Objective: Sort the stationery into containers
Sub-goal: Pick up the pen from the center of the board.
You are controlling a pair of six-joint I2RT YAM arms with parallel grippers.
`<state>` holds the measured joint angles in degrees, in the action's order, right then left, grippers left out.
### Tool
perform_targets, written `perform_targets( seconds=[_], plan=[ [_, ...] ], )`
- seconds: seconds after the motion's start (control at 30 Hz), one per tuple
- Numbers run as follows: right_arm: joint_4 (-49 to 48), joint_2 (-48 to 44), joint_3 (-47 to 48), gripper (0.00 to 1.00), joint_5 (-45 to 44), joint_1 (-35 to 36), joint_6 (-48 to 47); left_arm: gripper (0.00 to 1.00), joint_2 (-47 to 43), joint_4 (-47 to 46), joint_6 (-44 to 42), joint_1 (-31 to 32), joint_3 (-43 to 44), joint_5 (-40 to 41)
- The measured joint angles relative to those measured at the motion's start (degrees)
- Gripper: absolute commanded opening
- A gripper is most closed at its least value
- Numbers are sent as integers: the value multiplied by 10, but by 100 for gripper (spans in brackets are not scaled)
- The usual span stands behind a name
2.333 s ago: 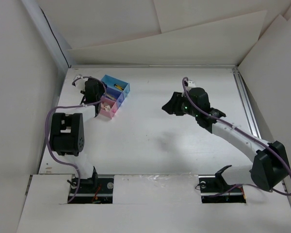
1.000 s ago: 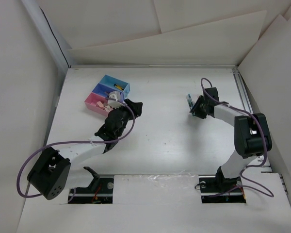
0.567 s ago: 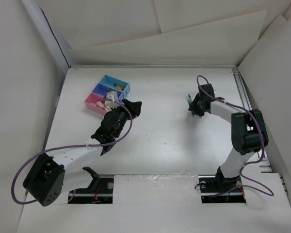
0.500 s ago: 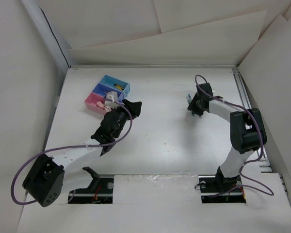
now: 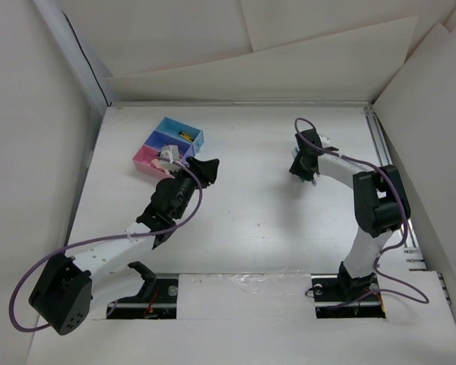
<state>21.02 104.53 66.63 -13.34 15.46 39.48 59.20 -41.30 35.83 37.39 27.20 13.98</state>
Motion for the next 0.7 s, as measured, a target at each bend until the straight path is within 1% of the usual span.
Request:
perform_targets(
  seconds=[0.23, 0.53, 0.7],
  plan=[
    [14, 0, 9, 38, -32, -4, -1, 45, 0, 3, 0, 0, -2, -1],
    [15, 1, 17, 37, -40, -16, -10, 43, 15, 3, 0, 0, -2, -6],
    [23, 21, 39, 37, -40, -21, -18, 43, 20, 3, 0, 0, -2, -9]
  ],
)
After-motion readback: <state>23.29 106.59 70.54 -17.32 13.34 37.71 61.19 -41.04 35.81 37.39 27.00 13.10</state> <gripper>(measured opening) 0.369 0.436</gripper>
